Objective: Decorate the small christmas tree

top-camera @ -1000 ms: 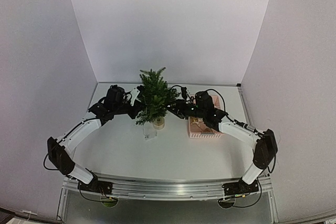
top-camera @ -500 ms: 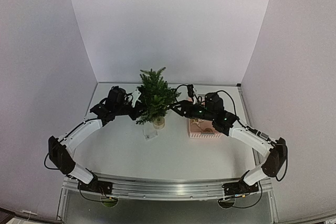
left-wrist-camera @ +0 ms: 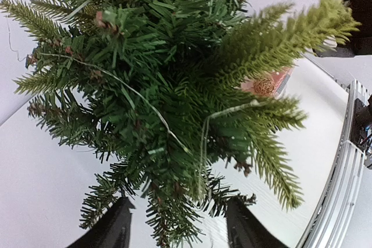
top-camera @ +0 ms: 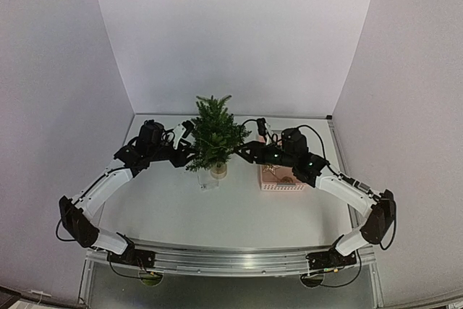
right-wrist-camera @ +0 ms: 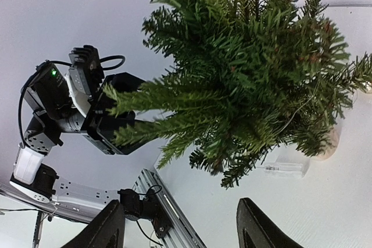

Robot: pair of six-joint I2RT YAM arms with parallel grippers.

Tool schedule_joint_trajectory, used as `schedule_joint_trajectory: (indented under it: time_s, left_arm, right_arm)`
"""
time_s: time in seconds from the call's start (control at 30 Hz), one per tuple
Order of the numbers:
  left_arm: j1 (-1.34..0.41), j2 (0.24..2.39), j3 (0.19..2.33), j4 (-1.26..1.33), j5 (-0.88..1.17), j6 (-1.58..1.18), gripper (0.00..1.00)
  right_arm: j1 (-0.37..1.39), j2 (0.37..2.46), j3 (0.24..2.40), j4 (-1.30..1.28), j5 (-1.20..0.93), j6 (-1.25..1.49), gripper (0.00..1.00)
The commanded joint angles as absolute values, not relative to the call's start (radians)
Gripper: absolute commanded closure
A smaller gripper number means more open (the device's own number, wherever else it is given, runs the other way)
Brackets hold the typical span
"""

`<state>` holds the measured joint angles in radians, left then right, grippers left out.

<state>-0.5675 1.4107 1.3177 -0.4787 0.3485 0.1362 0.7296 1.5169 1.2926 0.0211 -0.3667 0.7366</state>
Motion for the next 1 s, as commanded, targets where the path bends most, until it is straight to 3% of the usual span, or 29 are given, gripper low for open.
schedule_joint_trajectory:
  time_s: [0.0, 0.13, 0.27, 0.37, 0.53, 0.77, 0.97]
  left_arm:
    - [-0.565, 1.347, 1.295, -0.510, 0.360, 0.126, 0.39]
    - [-0.565, 1.321, 1.284, -0.520, 0.365, 0.107, 0.34]
    - [-0.565, 1.250, 1.226, -0.547, 0.356, 0.083, 0.41]
    - [-0.565, 1.142, 1.078, -0.472, 0.357, 0.050, 0.46]
    - [-0.565, 1.004, 0.778, -0.193, 0.377, 0.023, 0.45]
    - [-0.566, 1.221, 0.640, 0.106, 0.365, 0.023, 0.35]
    - [-0.576, 1.364, 0.589, 0.358, 0.382, -0.017, 0.34]
  right_arm:
    - [0.733, 1.490, 1.299, 0.000, -0.374, 0.695, 0.36]
    - [0.734, 1.486, 1.299, 0.000, -0.370, 0.686, 0.36]
    - [0.733, 1.477, 1.303, -0.032, -0.370, 0.678, 0.36]
    - [0.733, 1.461, 1.290, -0.034, -0.350, 0.666, 0.36]
    - [0.733, 1.441, 1.270, -0.035, -0.315, 0.649, 0.36]
    - [0.733, 1.433, 1.271, -0.031, -0.294, 0.585, 0.35]
    - [0.733, 1.418, 1.263, -0.020, -0.275, 0.522, 0.35]
